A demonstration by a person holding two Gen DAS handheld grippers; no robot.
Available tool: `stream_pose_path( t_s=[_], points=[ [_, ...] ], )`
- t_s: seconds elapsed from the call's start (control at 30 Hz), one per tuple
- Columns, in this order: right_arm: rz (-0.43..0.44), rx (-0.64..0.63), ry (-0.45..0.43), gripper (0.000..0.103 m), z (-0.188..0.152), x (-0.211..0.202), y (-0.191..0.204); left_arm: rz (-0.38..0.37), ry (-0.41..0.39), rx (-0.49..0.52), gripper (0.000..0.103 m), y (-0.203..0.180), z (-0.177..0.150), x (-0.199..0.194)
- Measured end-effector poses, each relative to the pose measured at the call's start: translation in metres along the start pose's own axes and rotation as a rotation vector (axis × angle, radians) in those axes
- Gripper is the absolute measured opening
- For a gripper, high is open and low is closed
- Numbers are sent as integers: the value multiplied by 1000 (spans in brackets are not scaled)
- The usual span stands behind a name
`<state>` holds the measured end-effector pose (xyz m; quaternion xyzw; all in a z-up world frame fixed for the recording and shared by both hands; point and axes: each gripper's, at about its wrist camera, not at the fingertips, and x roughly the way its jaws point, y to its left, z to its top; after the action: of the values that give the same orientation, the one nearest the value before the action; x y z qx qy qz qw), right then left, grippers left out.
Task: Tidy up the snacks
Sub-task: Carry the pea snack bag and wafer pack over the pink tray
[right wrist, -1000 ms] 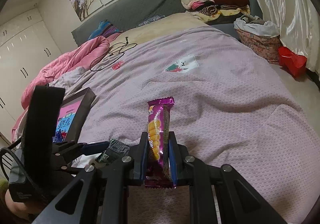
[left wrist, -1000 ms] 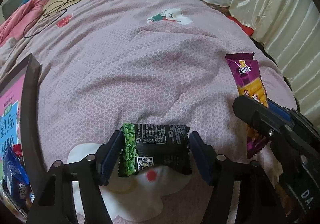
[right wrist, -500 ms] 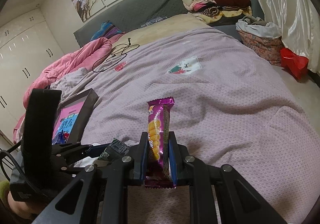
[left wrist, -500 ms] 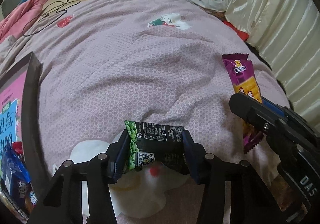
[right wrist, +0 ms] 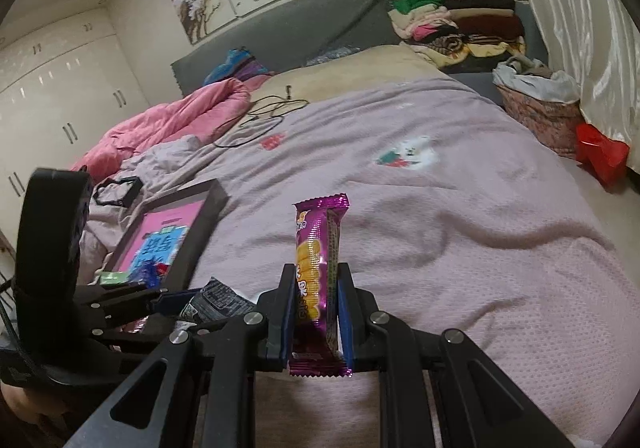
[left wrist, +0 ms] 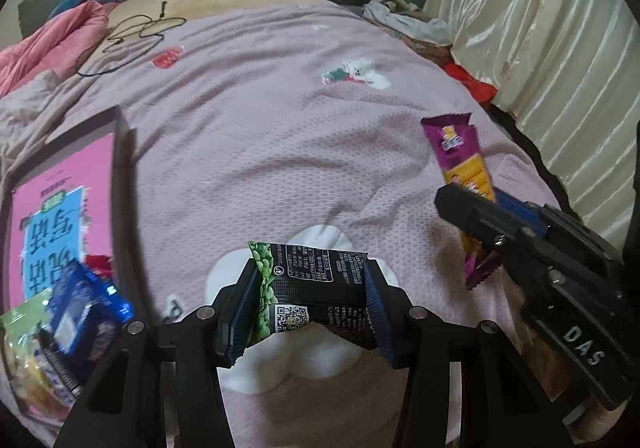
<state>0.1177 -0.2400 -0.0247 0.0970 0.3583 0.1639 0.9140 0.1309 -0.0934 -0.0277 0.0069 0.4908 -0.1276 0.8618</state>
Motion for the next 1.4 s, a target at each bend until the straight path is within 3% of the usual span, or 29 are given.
stream_pose_path(
  t_s=[0.6, 1.4],
  points=[
    [117, -148, -4, 19, -5, -7, 98, 29, -98, -99, 52, 70, -35, -87],
    [247, -269, -12, 19, -8, -19, 193, 143, -189, -314, 52, 186, -84, -162]
  ],
)
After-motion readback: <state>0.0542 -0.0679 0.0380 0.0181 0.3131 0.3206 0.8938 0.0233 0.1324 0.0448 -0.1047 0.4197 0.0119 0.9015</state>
